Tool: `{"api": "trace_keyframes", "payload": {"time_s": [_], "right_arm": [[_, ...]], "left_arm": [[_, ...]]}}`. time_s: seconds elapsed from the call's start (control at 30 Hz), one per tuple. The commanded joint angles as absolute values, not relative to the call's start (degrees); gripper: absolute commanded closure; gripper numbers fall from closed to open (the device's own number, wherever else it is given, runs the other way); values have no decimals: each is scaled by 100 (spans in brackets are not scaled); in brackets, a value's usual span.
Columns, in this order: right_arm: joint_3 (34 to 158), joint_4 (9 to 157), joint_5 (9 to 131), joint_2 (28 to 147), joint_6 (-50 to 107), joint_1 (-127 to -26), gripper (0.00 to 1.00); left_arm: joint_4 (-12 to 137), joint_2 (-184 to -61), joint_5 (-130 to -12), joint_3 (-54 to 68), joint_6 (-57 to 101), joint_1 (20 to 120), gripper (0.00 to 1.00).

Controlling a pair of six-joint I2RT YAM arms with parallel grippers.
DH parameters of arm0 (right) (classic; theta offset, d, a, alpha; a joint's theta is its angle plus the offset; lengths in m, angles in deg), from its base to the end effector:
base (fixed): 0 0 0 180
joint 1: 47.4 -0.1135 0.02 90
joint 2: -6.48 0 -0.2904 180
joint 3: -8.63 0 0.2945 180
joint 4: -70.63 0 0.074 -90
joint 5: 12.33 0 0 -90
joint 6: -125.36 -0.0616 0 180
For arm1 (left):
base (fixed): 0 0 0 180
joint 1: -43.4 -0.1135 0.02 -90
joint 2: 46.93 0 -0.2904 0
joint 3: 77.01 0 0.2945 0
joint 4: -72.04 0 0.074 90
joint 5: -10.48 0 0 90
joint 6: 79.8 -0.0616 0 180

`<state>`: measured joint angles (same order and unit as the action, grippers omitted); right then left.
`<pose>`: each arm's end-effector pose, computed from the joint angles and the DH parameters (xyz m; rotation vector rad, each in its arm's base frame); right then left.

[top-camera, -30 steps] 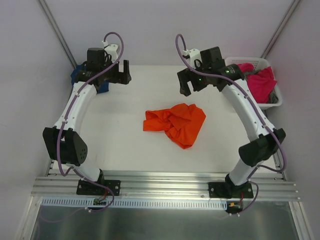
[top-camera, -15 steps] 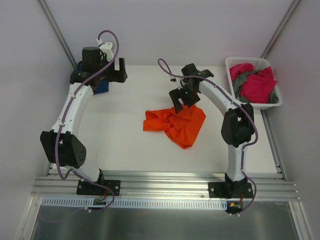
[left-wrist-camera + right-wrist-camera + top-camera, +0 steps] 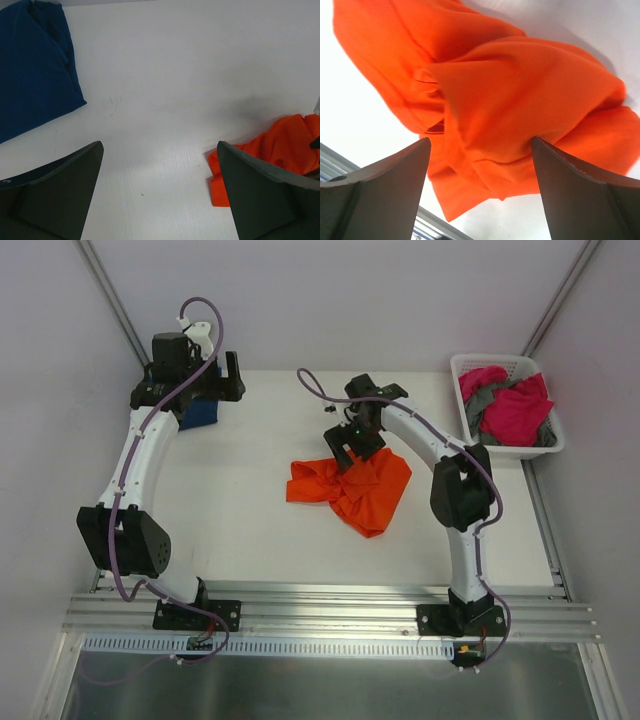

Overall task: Fold and stack the t-shirts
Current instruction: Move the tshirt to the center of the board, then flatten the tshirt out

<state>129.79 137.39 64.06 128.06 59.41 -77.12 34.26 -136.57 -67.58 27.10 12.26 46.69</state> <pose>0.4431 0.2696 0.2353 -1.2954 2.4095 0.3533 0.4252 -0.0372 0.4244 0.1570 1.9717 -0.2667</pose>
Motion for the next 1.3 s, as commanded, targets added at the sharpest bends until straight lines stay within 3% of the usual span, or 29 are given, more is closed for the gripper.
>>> {"api": "trace_keyframes", "payload": {"time_s": [0.0, 0.57, 0.67, 0.73, 0.8, 0.9, 1.07, 1.17, 1.27], "right_arm": [[13402, 13899, 6290, 12768, 5944, -7948, 15], [13323, 13811, 6721, 13312, 6058, -8186, 15], [13438, 13784, 6782, 13611, 6041, -8195, 19], [13578, 13784, 6808, 13743, 6041, -8186, 37], [13736, 13775, 6896, 13893, 5971, -8186, 69], [13755, 13767, 7062, 13832, 5944, -8186, 89], [13360, 13740, 7362, 13130, 6058, -8133, 90], [13052, 13723, 7476, 12471, 6190, -8116, 80], [12797, 13653, 7582, 11934, 6252, -8133, 98]], "left_arm": [[3479, -13499, -6625, 2826, 1310, 4621, 1], [3488, -13280, -6519, 2756, 1459, 4613, 1], [3462, -13157, -6484, 2659, 1503, 4613, 1], [3479, -13086, -6458, 2589, 1521, 4613, 1], [3479, -13051, -6440, 2519, 1538, 4604, 1], [3479, -12999, -6388, 2440, 1556, 4595, 1], [3497, -13121, -5950, 2474, 1853, 4420, 1], [3532, -13297, -5668, 2606, 1942, 4375, 1], [3558, -13516, -5396, 2703, 1995, 4375, 1]]}}
